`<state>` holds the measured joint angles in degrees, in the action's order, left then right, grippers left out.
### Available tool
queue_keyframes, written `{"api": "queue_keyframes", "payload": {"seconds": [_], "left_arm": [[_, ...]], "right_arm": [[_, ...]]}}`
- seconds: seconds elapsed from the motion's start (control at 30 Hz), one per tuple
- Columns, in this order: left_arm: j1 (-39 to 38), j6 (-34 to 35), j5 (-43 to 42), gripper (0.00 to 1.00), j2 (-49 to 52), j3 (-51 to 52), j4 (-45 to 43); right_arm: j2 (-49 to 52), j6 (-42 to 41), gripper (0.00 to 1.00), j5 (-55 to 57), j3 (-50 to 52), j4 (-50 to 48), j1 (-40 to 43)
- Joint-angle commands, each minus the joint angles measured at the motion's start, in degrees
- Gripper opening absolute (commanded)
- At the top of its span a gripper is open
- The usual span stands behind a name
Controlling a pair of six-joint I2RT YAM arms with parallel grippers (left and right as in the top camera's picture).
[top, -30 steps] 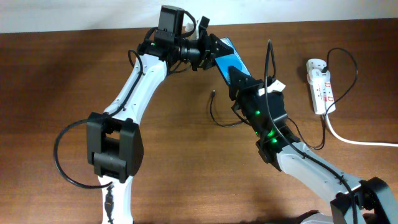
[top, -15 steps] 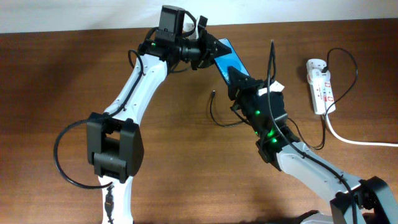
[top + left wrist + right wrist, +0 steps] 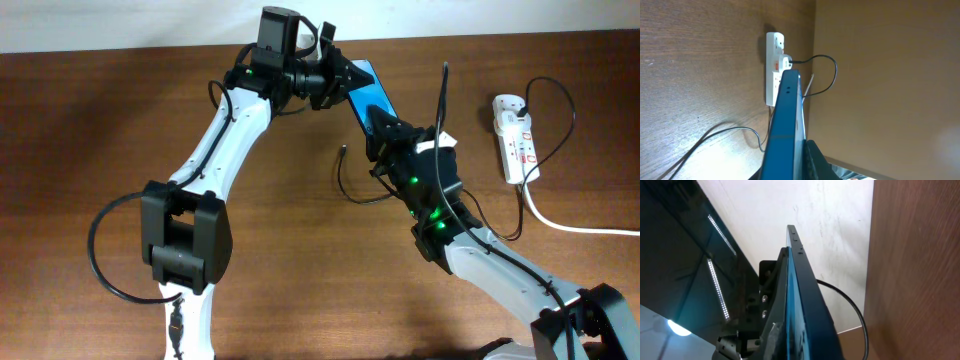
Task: Plug charger to phone and switch on socket
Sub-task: 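Rotate the phone upright between both grippers, bottom edge down, then release the right gripper, leaving the phone held by the left gripper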
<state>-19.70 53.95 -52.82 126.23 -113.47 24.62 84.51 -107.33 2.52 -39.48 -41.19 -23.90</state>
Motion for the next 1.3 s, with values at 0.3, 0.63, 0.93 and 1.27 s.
{"api": "queue_keyframes", "payload": {"seconds": [0.3,0.63,0.93,1.27], "left_arm": [[2.3,-4.1,4.6,0.0,-0.3,-0.6,-0.1],[4.4,-15.1,4.4,0.0,-0.3,-0.6,9.1],[6.6,-31.3,0.8,0.0,-0.3,-0.6,19.6],[13.3,-50.9,-8.8,0.0,-0.3,-0.6,29.6]], "right_arm": [[-0.5,2.1,0.42,-0.4,-1.8,3.8,-0.4],[-0.5,9.1,0.56,1.2,-1.8,13.5,-0.3],[-0.5,37.1,0.57,2.7,-1.8,17.0,-0.3],[-0.5,60.6,0.66,-10.2,-5.5,22.5,2.1]]}}
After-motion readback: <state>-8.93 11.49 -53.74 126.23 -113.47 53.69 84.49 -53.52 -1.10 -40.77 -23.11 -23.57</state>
